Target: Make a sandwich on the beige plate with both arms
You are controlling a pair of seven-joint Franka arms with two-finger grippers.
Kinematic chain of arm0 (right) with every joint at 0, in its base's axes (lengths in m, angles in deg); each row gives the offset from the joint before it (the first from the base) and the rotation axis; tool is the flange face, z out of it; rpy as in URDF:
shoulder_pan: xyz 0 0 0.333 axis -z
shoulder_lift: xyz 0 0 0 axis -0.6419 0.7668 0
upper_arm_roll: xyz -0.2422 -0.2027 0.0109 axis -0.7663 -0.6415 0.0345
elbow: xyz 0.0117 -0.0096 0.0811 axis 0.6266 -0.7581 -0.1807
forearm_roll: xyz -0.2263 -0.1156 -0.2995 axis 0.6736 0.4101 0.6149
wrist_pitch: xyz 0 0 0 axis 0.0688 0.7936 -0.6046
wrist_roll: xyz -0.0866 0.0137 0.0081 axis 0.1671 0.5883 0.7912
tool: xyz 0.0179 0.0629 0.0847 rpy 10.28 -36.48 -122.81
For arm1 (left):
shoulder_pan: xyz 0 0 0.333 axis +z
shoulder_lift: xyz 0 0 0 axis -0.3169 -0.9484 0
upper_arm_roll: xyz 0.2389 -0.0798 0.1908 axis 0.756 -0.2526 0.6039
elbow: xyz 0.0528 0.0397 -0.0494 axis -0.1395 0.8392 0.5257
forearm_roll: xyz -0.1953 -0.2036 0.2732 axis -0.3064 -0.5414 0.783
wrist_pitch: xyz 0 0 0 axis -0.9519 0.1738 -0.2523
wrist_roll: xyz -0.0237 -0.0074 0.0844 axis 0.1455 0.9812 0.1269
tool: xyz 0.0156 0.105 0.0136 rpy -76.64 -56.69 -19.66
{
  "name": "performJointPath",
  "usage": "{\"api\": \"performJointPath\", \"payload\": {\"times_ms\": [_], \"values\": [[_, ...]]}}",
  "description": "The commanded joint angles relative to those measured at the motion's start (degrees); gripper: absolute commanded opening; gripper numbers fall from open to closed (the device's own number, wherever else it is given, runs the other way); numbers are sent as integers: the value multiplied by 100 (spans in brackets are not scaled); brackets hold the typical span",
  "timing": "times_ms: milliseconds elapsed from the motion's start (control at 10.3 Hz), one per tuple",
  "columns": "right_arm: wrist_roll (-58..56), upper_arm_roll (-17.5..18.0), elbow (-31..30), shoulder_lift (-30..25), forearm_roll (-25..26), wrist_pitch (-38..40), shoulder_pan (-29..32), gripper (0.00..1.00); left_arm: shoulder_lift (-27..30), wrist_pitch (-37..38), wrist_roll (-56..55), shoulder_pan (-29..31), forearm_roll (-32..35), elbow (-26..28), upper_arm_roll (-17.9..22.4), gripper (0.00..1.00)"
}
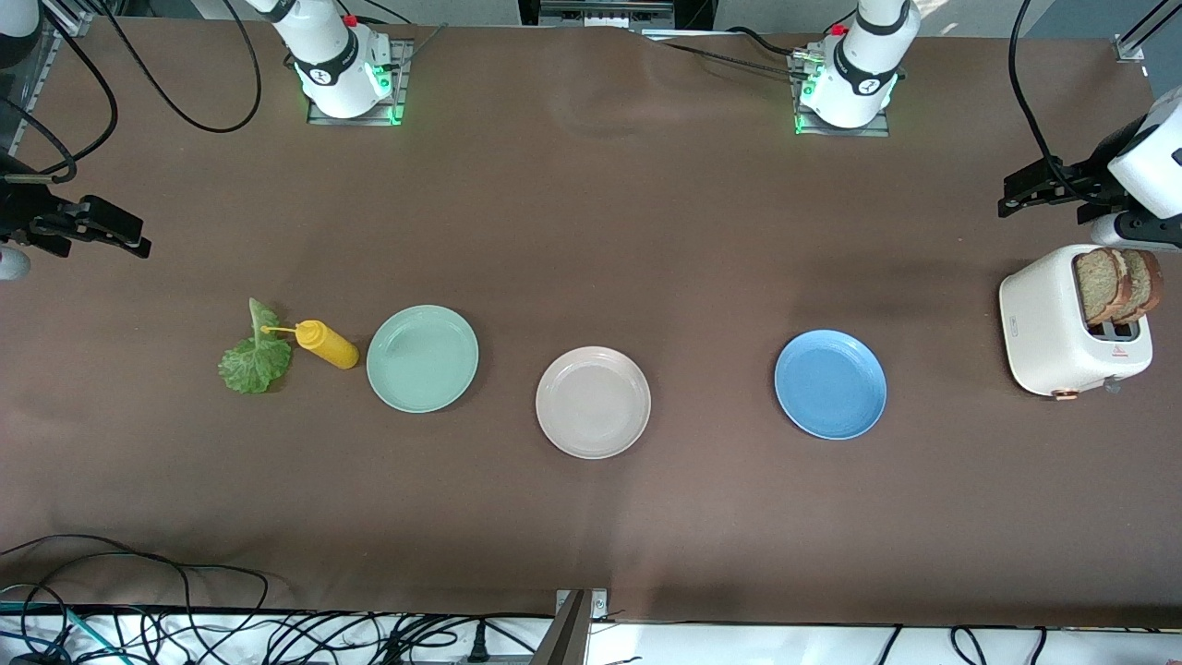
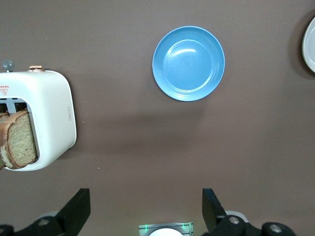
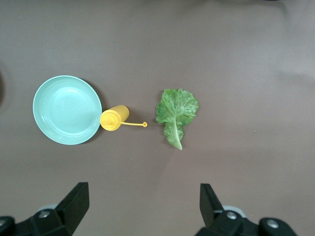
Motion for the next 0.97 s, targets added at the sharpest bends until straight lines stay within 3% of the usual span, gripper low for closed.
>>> {"api": "performJointPath", "payload": {"times_ms": [0, 870], "values": [[-90, -22, 81, -21, -83, 111, 24, 100, 57, -5, -27, 56, -127, 59, -31, 100], [-98, -119, 90, -39, -83, 119, 24, 100, 57, -5, -18, 56, -135, 59, -31, 100]]}}
